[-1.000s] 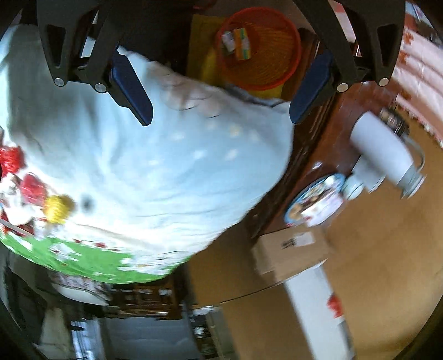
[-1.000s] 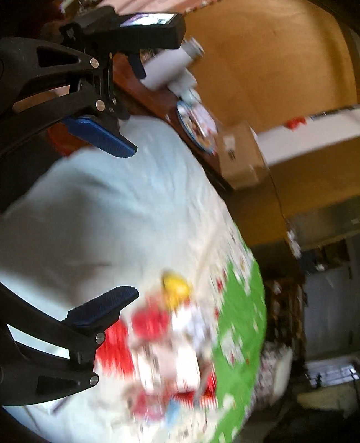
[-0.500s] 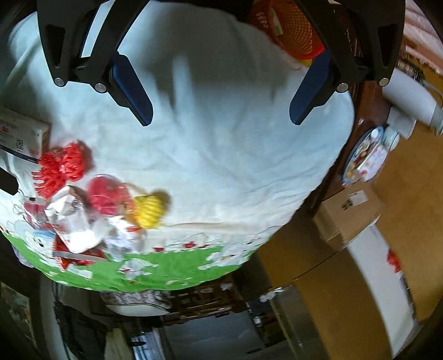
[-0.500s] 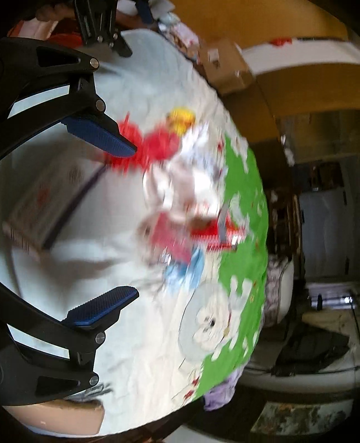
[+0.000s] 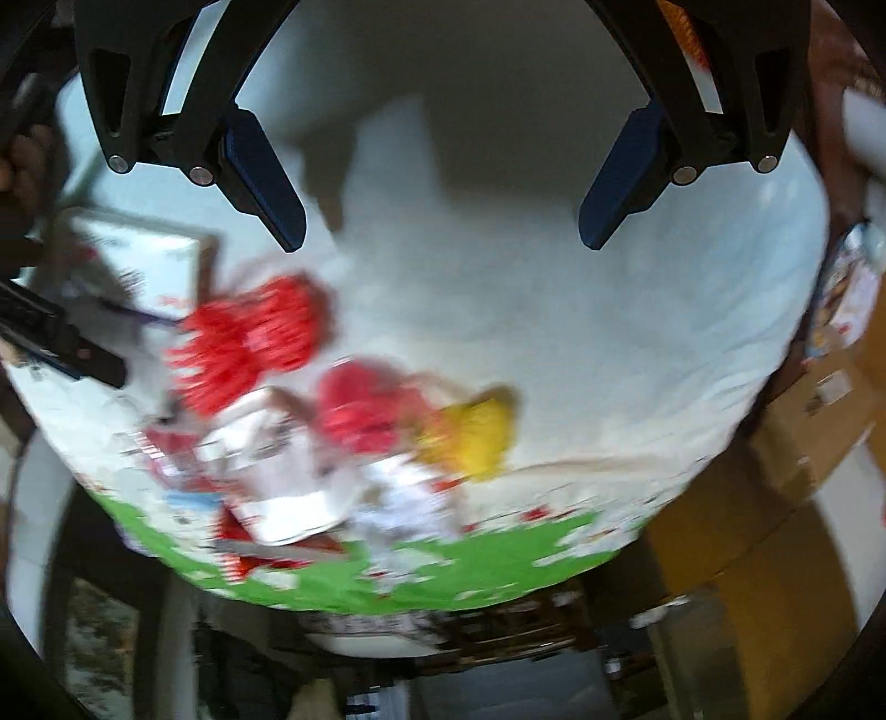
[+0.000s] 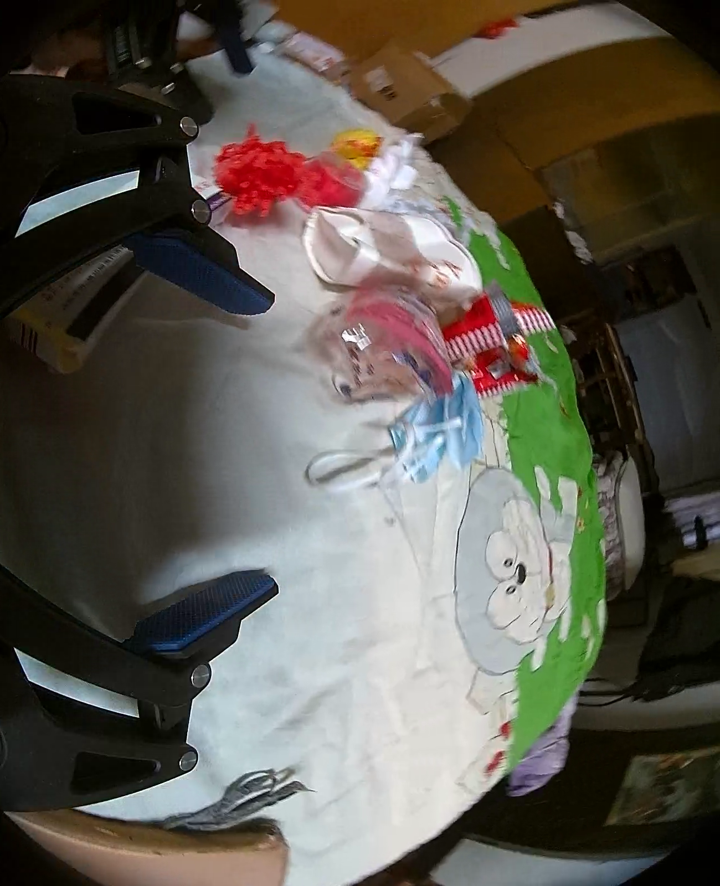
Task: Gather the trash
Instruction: 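Grasp the red foam net with left tool while right grasps white medicine box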
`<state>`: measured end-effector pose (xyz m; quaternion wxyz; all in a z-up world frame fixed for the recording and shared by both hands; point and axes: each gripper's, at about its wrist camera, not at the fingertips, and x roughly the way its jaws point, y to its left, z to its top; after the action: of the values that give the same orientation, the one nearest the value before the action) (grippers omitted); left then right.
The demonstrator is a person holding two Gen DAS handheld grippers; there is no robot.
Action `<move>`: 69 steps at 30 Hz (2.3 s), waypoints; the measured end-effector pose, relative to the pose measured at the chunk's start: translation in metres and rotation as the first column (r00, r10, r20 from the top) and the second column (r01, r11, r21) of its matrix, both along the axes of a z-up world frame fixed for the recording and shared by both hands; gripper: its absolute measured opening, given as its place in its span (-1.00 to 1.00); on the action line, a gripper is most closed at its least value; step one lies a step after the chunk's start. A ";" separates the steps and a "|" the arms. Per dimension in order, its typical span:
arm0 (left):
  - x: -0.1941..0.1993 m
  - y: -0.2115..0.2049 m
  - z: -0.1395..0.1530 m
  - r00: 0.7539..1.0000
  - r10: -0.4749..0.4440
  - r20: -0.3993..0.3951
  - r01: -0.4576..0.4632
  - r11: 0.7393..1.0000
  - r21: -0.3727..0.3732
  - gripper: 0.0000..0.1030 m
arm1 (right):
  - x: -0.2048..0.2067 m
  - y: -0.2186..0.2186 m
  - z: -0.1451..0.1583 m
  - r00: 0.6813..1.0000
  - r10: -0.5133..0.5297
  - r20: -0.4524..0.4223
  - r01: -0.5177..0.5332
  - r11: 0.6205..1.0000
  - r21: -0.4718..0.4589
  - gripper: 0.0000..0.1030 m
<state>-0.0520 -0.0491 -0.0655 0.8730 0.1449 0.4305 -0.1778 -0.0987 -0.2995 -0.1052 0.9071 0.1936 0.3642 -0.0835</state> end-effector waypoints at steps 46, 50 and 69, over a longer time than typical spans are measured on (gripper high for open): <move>0.064 0.026 -0.025 0.990 0.082 -0.113 -0.097 0.986 -0.133 0.41 | 0.009 0.006 -0.005 0.998 0.046 -0.049 -0.047 0.999 -0.013 0.89; 0.059 0.022 -0.022 0.992 0.059 -0.109 -0.073 0.988 -0.137 0.32 | 0.007 0.005 -0.004 0.998 0.052 -0.033 -0.052 0.999 0.000 0.89; 0.071 0.026 -0.022 0.988 0.092 -0.121 -0.109 0.984 -0.140 0.36 | -0.020 0.075 -0.002 0.930 0.361 -0.074 -0.368 0.921 -0.124 0.82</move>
<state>0.0187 -0.0228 -0.0872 0.8630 0.0481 0.4724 -0.1726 -0.1186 -0.2244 -0.1075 0.9085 0.0581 0.4098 0.0573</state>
